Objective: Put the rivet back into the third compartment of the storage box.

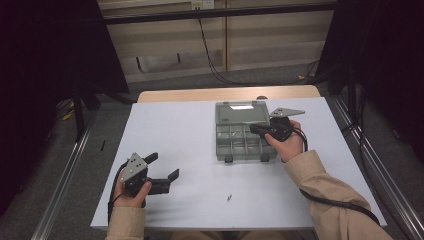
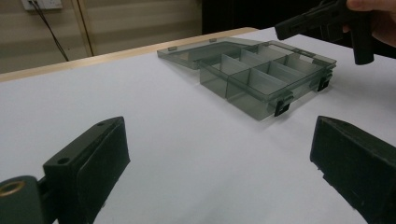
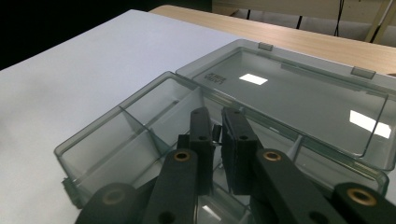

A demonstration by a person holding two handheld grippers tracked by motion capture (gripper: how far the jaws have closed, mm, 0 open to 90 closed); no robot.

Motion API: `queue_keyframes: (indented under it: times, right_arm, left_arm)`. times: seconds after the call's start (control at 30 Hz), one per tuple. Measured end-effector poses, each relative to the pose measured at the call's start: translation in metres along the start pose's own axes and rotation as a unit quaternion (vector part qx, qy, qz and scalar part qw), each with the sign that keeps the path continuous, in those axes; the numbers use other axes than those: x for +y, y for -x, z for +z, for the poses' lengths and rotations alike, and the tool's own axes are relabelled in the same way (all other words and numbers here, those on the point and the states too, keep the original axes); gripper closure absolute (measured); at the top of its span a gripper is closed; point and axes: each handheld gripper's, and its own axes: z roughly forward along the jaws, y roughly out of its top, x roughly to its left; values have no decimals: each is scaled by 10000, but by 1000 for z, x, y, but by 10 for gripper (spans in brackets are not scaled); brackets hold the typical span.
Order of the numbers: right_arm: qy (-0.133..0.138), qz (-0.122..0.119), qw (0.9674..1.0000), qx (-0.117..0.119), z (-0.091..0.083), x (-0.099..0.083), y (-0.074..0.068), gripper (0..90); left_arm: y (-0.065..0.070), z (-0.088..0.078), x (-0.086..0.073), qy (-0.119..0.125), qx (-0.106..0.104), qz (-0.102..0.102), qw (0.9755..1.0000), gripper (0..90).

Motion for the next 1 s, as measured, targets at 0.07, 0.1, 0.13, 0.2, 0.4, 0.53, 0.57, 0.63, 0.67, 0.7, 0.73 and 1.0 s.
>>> queue_keyframes:
  times: [0.07,0.1,0.13,0.2,0.4,0.53,0.57,0.63,0.67,0.7,0.73,1.0]
  right_arm:
    - [-8,2,10000,-19,2,0,1,843]
    - [-68,26,10000,-64,4,-1,3,843]
    - [-68,26,10000,-64,4,-1,3,843]
    - [-111,1,9998,-148,8,-2,5,842]
    - [-174,-21,9996,-236,12,-3,8,839]
    - [-155,-45,9995,-285,12,-1,9,837]
    - [-147,-59,9995,-288,12,0,9,836]
    - [-152,-61,9994,-290,12,1,9,836]
    - [-156,-74,9994,-308,13,2,8,836]
    - [-154,-94,9993,-319,14,2,8,832]
    - [-154,-94,9993,-319,14,2,8,832]
    - [-123,-50,9993,-361,13,3,8,753]
  left_arm:
    - [0,0,0,36,-9,-21,10000,43]
    - [0,0,0,26,8,-17,10000,43]
    - [-1,0,0,26,12,-4,10000,43]
    - [0,-1,0,24,14,1,10000,44]
    - [0,0,0,8,-3,0,10000,44]
    - [-1,0,0,4,-6,-4,10000,44]
    - [0,0,0,19,-7,-9,10000,44]
    - [0,0,0,10,-13,-1,10000,44]
    - [0,0,0,19,-13,-2,10000,44]
    - [0,1,0,19,-14,-11,10000,44]
    - [0,1,0,7,-9,-9,10000,44]
    - [-1,-1,0,35,15,-37,10000,44]
